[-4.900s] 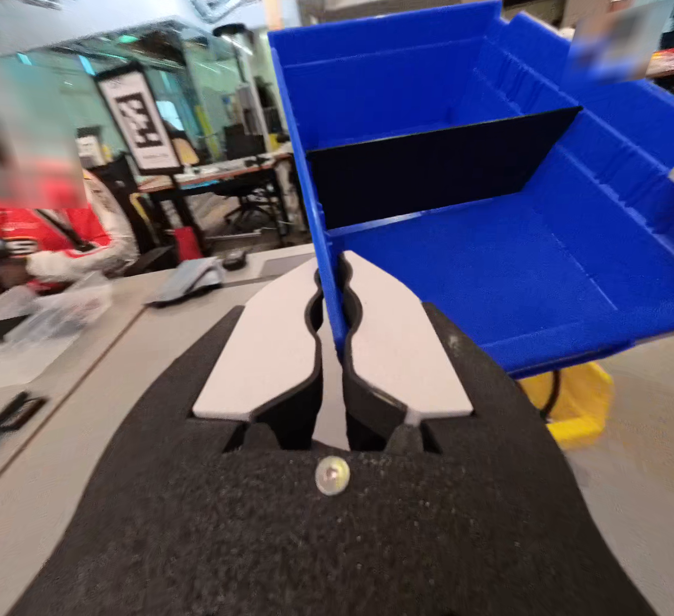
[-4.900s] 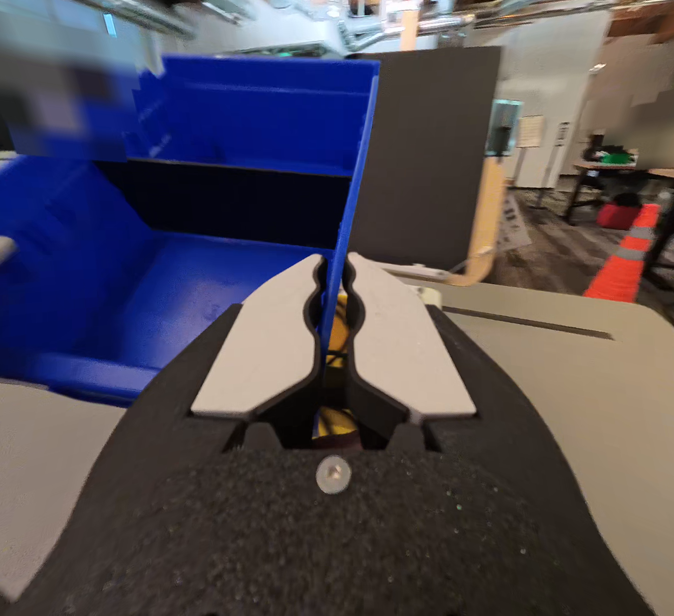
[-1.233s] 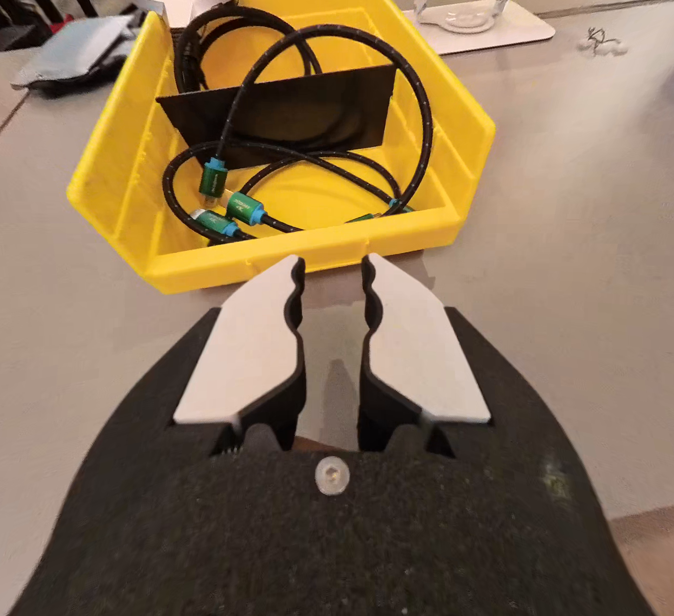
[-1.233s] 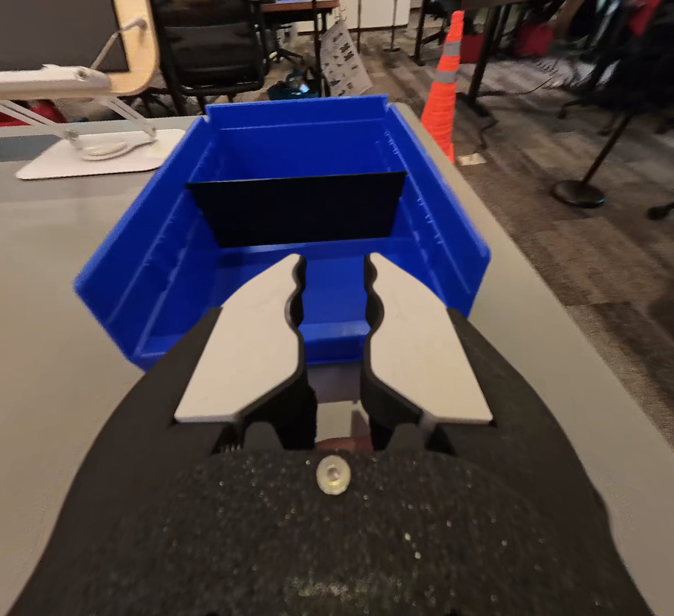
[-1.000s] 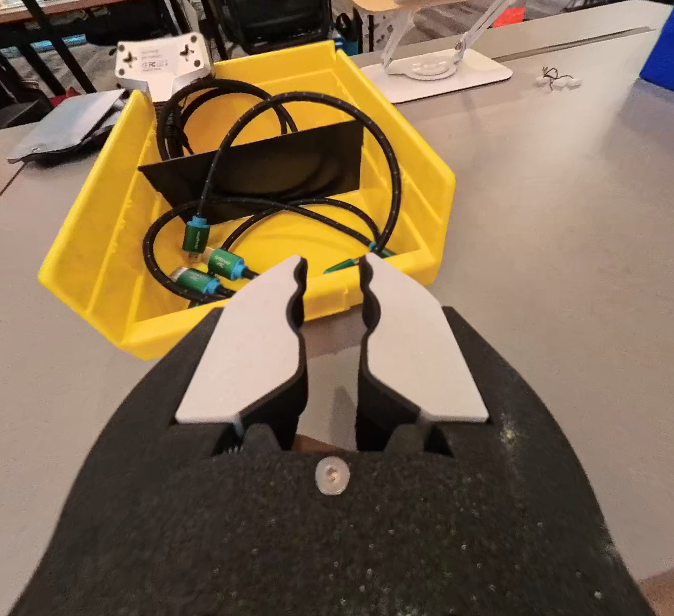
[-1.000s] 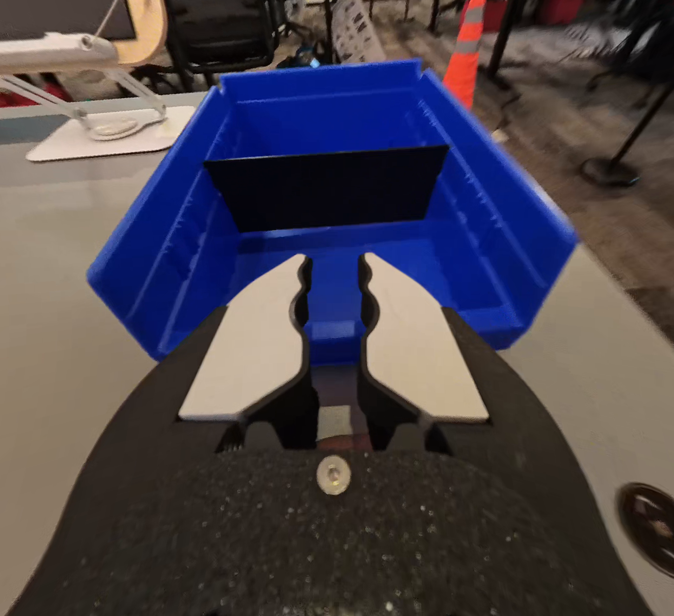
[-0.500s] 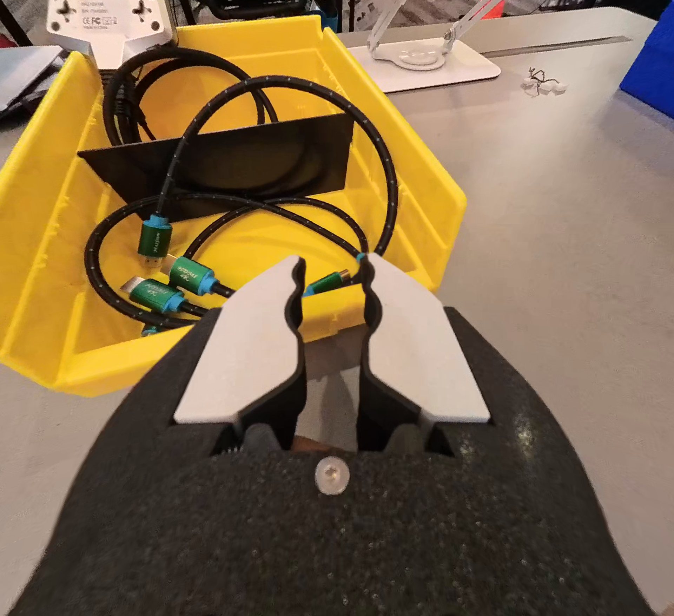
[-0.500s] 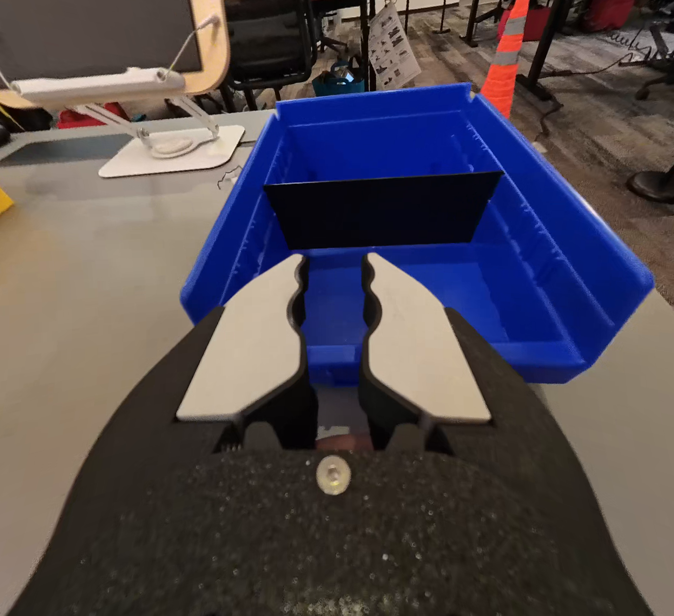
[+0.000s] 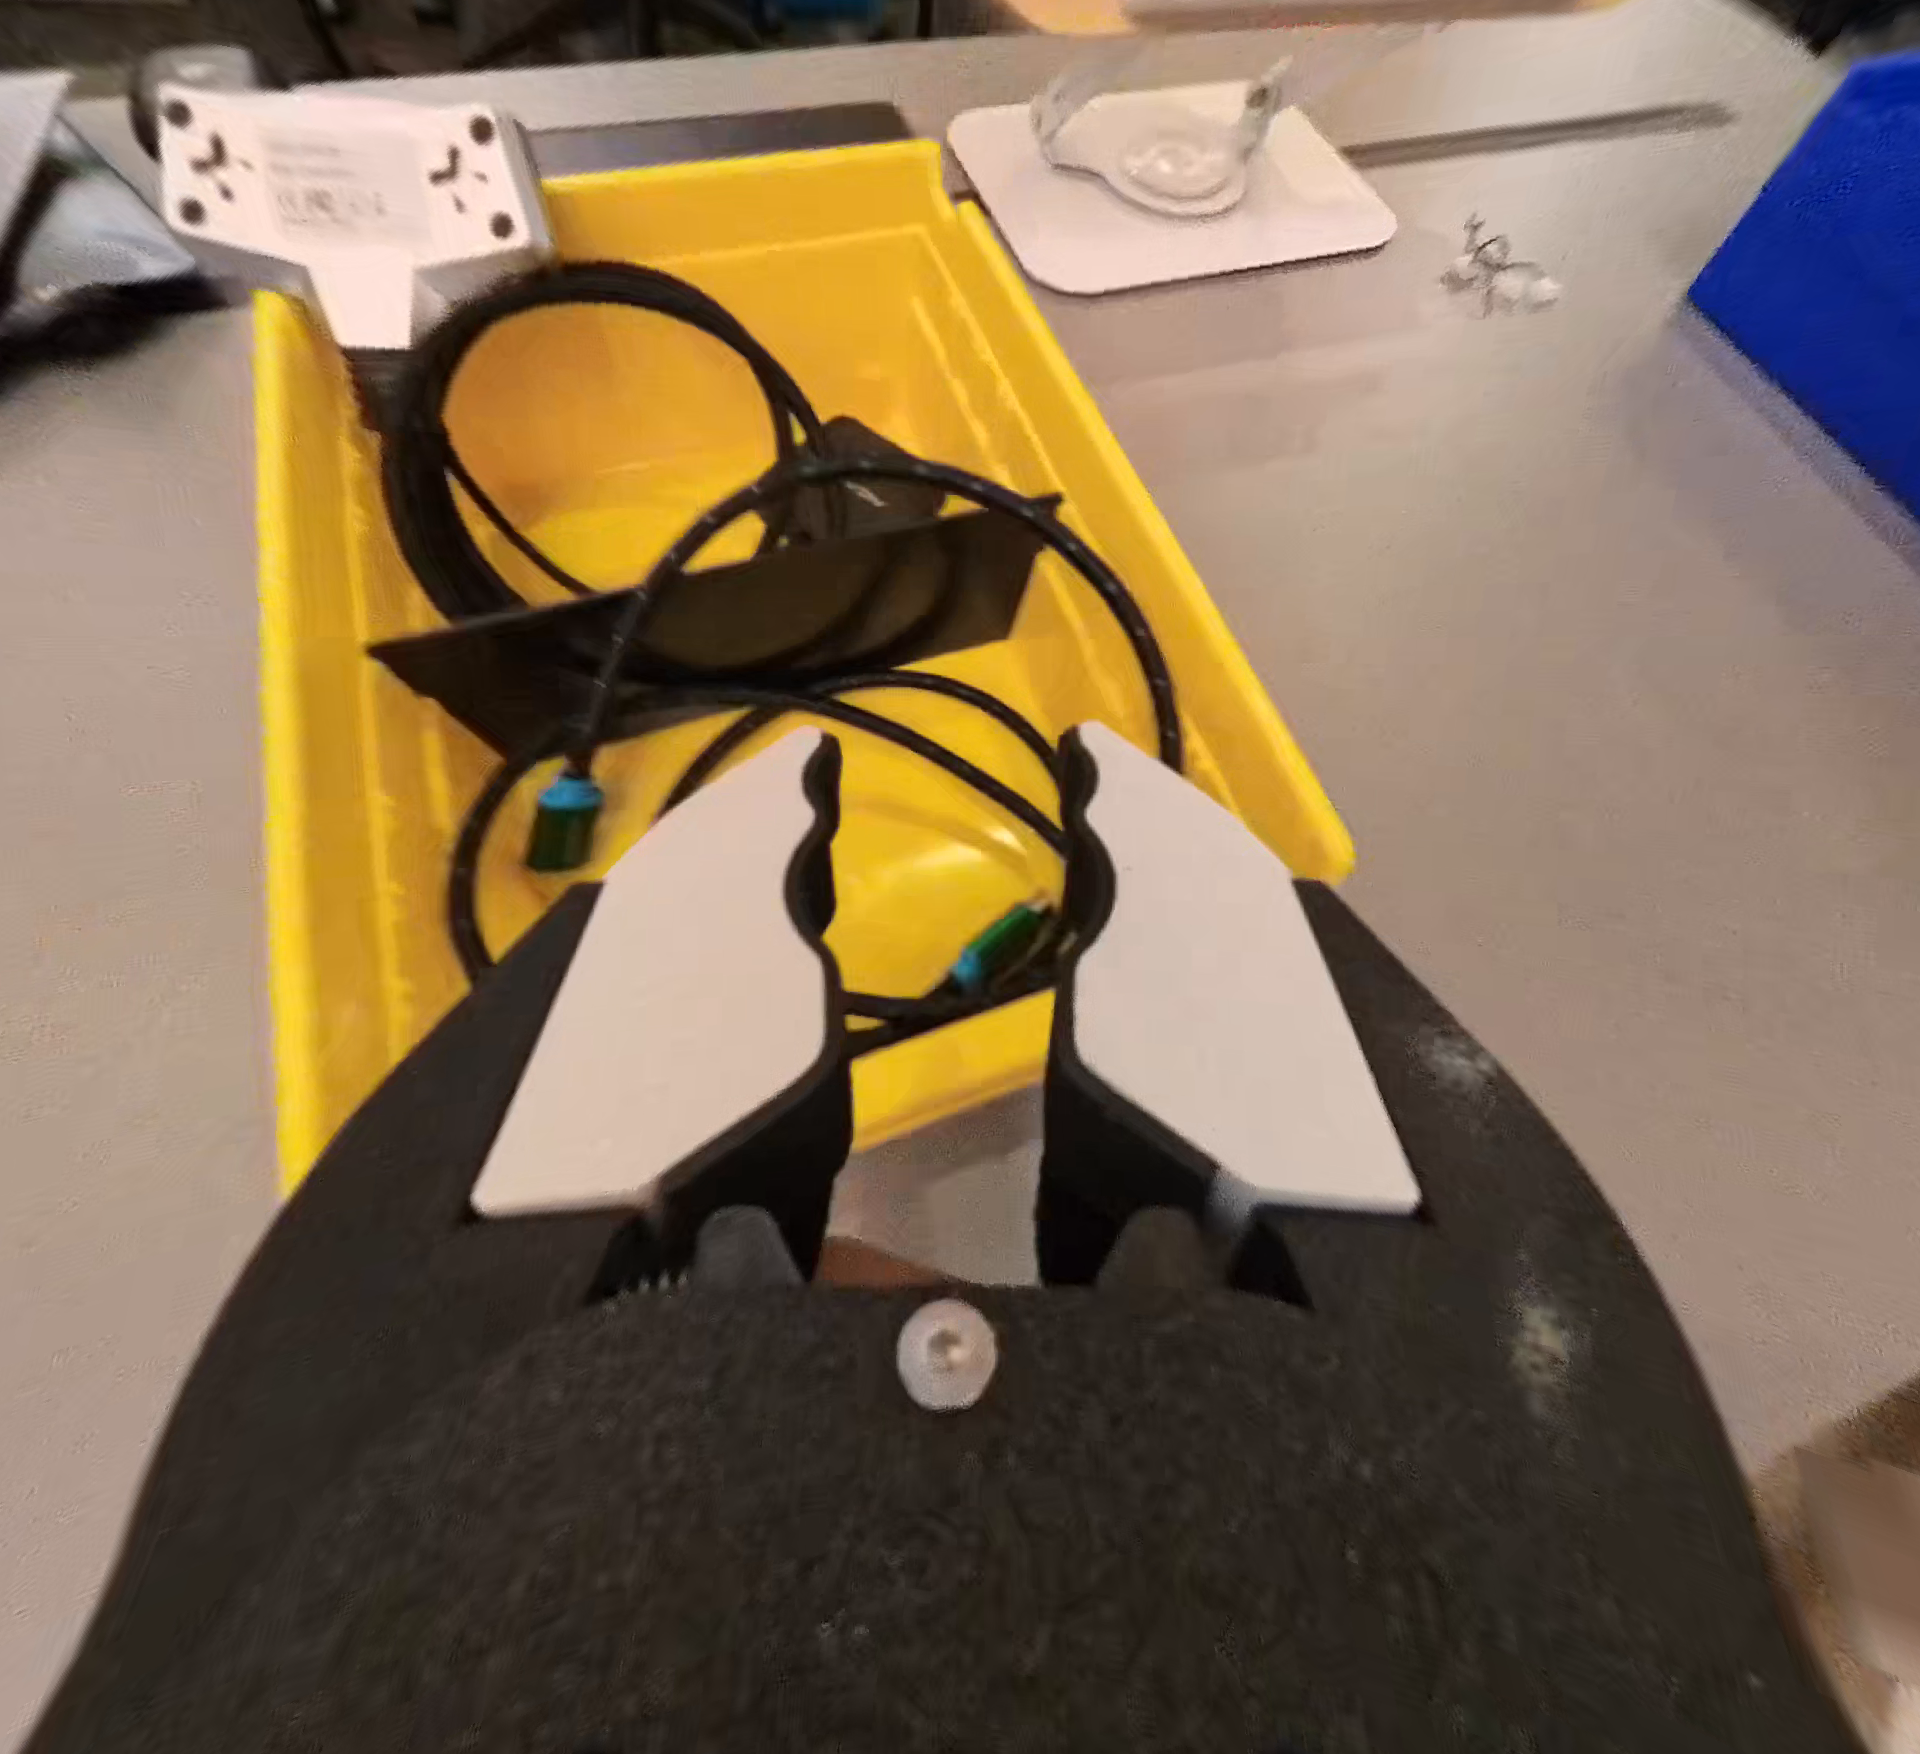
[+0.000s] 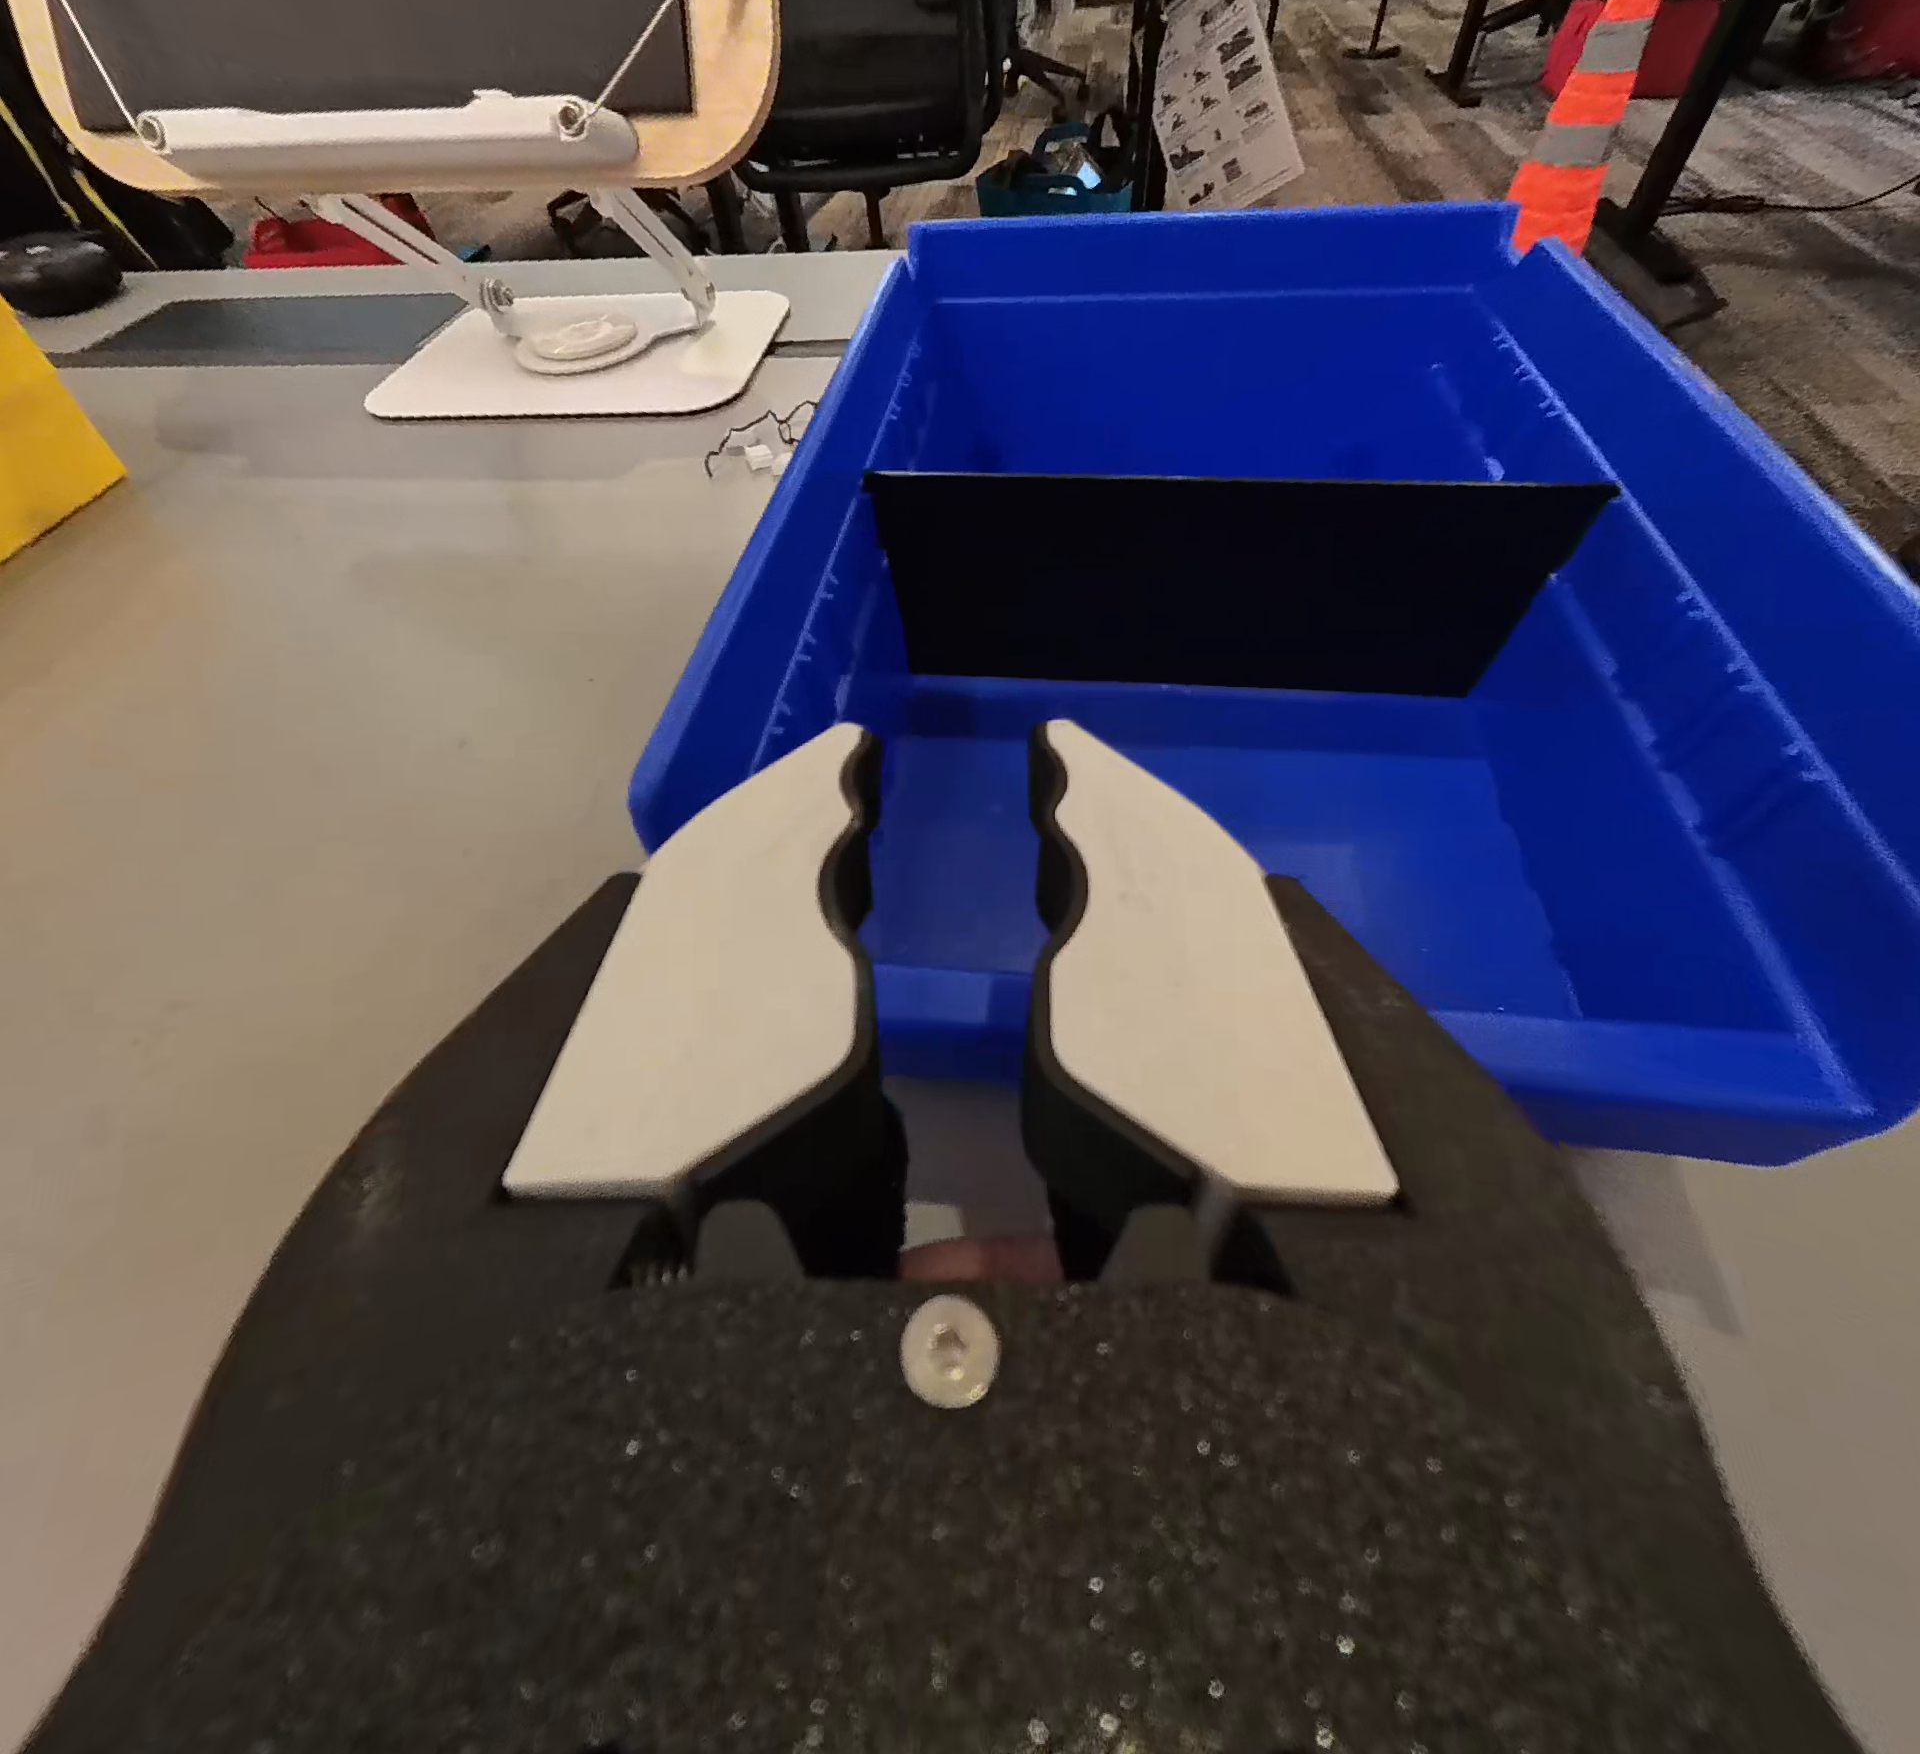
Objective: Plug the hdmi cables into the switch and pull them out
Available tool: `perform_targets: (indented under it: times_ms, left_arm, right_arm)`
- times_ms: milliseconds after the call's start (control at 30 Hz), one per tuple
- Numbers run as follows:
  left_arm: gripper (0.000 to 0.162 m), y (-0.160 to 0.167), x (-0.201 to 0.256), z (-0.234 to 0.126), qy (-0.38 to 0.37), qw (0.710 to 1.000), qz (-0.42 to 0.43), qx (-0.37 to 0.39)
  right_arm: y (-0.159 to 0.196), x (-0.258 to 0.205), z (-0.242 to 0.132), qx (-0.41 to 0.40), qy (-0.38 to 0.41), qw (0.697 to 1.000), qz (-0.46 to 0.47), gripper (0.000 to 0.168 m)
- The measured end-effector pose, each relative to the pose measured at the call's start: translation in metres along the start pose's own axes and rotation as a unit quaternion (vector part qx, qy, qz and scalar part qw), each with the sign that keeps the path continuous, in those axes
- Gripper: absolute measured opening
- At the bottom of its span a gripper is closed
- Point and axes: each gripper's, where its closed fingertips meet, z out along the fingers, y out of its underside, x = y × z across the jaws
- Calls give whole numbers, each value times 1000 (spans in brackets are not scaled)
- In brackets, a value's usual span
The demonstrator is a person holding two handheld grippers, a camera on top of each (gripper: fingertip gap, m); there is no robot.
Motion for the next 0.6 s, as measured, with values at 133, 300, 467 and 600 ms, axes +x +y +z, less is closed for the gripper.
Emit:
perform_targets:
  times_ms: [133,300,467,600]
  left_arm:
    - [44,-43,-70,45,-83,991,57,-86]
    - [46,-58,-140,109,-192,952,145,-189]
    - [65,-49,-171,147,-218,921,190,-262]
    - [80,-26,-183,162,-197,912,155,-323]
  right_arm:
    - [0,-3,0,-2,-20,999,31,27]
    - [2,-2,0,-8,-27,999,44,28]
    - [7,4,1,-19,-20,999,33,28]
    - [11,5,2,-27,-30,998,50,28]
